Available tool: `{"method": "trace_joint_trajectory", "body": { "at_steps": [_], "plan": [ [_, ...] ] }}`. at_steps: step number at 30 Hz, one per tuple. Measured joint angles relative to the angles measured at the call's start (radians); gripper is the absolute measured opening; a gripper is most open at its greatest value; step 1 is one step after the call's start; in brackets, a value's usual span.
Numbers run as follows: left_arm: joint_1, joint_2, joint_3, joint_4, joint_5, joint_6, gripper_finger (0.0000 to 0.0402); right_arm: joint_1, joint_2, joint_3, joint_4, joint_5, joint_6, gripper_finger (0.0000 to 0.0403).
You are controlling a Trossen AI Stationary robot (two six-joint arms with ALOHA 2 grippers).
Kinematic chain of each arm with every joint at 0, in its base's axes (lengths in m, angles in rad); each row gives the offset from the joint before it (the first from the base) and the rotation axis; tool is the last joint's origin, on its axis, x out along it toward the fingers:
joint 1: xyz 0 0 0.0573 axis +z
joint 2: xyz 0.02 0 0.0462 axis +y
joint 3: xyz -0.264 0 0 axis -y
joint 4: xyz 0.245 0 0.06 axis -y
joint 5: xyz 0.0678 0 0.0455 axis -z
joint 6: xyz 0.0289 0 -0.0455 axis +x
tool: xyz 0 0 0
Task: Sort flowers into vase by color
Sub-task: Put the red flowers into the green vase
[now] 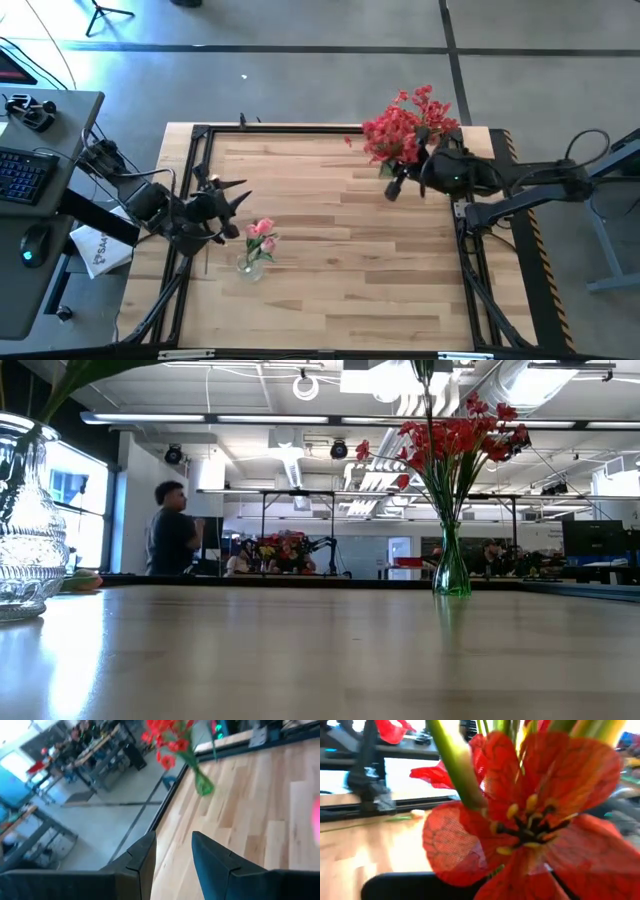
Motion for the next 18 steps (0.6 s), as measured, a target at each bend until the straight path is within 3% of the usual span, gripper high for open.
{"method": "trace_joint_trajectory", "body": {
  "at_steps": [8, 10, 13, 18],
  "plan": [
    [-0.105, -0.035, 0.034, 0.255, -0.002, 0.273, 0.0115, 0.026, -0.094, -0.096, -0.101, -0.359, 0.115, 0.0004],
    [-0.132, -0.043, 0.058, 0.283, -0.003, 0.308, 0.0115, 0.051, -0.109, -0.097, -0.171, -0.377, 0.161, 0.0004],
    [-0.172, -0.055, 0.088, 0.285, -0.004, 0.305, 0.0115, 0.102, -0.141, -0.097, -0.295, -0.276, 0.257, 0.0004],
    [-0.224, -0.071, 0.09, 0.254, -0.052, 0.23, 0.0115, 0.182, -0.239, -0.097, -0.494, 0.102, 0.405, 0.0004]
  ]
}}
